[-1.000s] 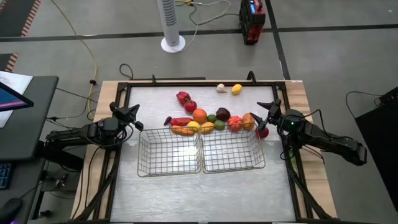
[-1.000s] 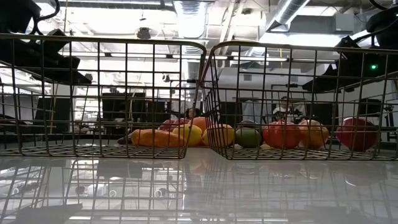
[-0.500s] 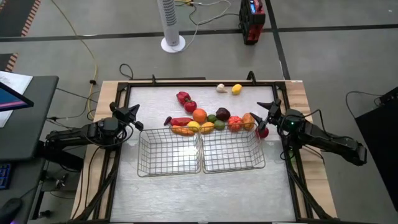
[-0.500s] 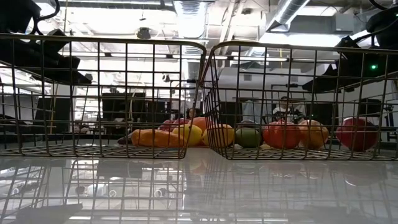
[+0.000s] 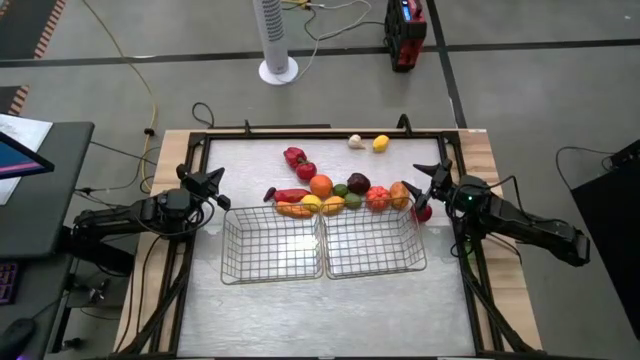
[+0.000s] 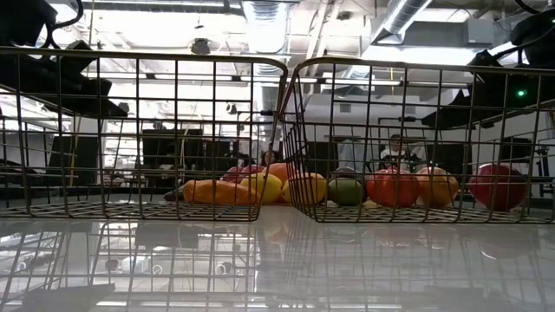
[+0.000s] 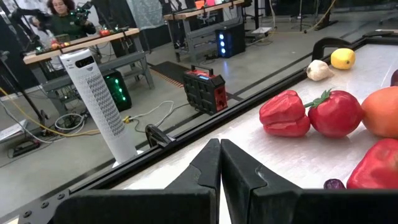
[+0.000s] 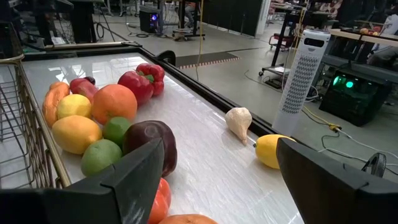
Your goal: Sort produce into baskets
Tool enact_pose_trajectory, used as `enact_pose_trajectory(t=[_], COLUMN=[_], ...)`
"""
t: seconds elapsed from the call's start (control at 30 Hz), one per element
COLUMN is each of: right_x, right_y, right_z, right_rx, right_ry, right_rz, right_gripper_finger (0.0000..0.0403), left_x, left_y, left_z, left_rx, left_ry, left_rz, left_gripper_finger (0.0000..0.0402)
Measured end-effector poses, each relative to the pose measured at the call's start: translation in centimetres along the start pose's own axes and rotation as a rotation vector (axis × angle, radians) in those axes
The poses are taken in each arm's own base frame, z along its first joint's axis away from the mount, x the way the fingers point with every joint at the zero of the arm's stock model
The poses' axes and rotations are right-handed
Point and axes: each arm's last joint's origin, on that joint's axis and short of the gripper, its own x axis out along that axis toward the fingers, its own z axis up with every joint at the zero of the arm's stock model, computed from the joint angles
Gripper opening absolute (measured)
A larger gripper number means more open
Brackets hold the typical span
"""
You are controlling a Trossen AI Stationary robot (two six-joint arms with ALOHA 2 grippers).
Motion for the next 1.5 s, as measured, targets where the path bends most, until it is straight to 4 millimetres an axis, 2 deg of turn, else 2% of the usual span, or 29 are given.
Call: enact_pose_trajectory(t=[1.1,1.2,1.37,1.5], right_x=[0.0,0.0,-0.1,-0.4], right_y=[0.0,0.0,-0.2,-0.3], right_z=[0.2,0.4,1.7,2.9], right_rx=[-0.009,0.073,0.320,0.513], right_ry=[-0.031,-0.054,-0.187,-0.305], right_rz=[-0.003,-0.003,0.011,0.045], right_gripper_finger=[0.0338,0.0338,0.0338,0.0338], left_x=[0.0,0.0,0.0,0.0], left_y=[0.0,0.0,0.0,0.0], left_z=[0.0,0.0,0.1,1.5], left_rx=[-0.001,-0.001,0.029,-0.057], left_ry=[0.000,0.000,-0.010,-0.124], left_rz=[0.000,0.000,0.003,0.000], left_gripper_finger=[0.0000,0.0000,0.0000,0.0000])
